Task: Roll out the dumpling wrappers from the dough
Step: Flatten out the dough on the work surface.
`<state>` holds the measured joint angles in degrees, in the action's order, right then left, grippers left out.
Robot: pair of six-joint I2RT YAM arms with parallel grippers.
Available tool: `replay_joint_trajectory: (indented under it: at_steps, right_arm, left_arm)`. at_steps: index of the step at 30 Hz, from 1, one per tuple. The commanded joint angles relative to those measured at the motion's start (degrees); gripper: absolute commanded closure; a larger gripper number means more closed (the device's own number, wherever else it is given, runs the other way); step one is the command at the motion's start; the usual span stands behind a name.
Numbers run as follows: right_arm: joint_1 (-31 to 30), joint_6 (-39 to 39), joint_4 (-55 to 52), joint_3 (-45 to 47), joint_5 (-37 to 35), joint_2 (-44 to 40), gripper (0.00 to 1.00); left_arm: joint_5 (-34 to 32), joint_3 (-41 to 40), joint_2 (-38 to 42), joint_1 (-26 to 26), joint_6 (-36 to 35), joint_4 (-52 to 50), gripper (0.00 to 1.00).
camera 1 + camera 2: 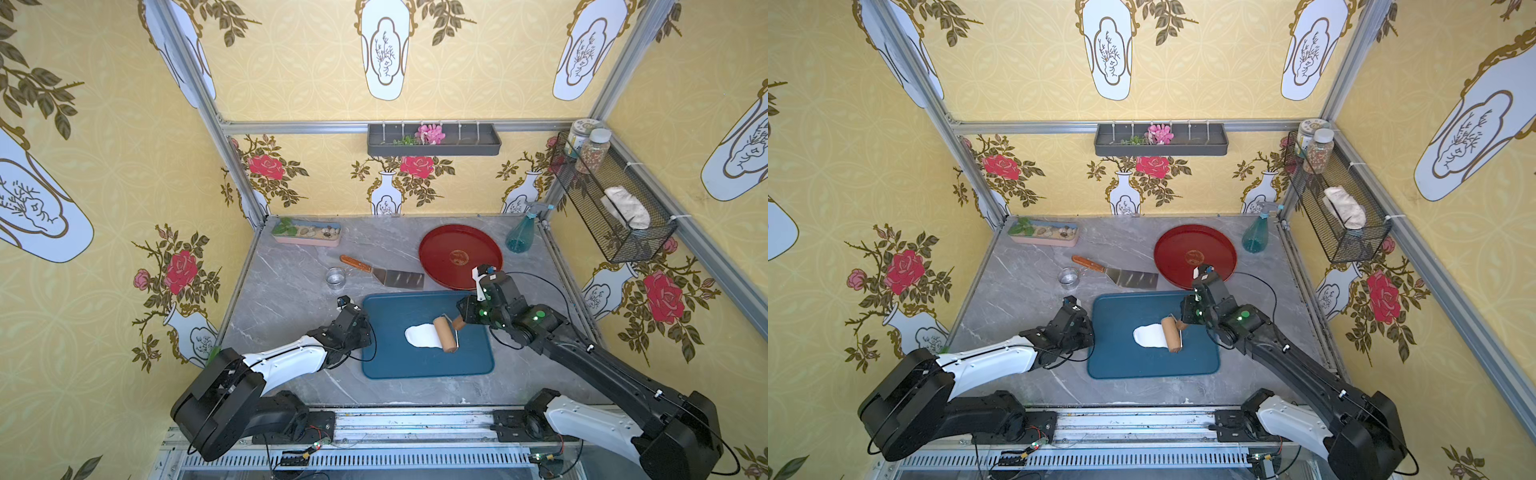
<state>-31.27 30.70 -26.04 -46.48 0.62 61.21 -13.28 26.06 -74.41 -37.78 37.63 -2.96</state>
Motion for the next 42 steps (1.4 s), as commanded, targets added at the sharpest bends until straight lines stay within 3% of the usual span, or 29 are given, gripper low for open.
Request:
replay_joint_trajectory:
  at_steps: [1,7,15,23,33,42]
  right_arm:
    - [2.09,-7.23,-0.81,-2.01,6.81,1.37,1.00]
    - [1.09,-7.31,2.87,-3.55,12.67,4.88,1.00]
    - [-7.92,-5.10,8.58,-5.87,3.54,11.34,1.00]
    - [-10.07,-4.91,12.85,-7.34,0.59,14.67,1.00]
    - [-20.59,3.39,11.91,-11.15,-10.19,17.64,1.00]
    - [-22.09,13.60,7.71,-13.65,-13.18,24.35,1.00]
  left_arm:
    - [1.55,1.32,-0.92,0.16,-2.42,-0.11,1.00]
    - [2.77,1.42,-2.72,0.25,-1.89,0.62,1.00]
    - [4.14,0.22,-4.65,0.25,-0.45,2.66,1.00]
    - [3.87,-0.40,-4.70,0.25,-0.01,2.91,1.00]
    - [1.95,-1.28,-3.51,0.24,1.74,2.78,1.00]
    - [1.36,-2.07,-3.25,0.25,2.48,3.22,1.00]
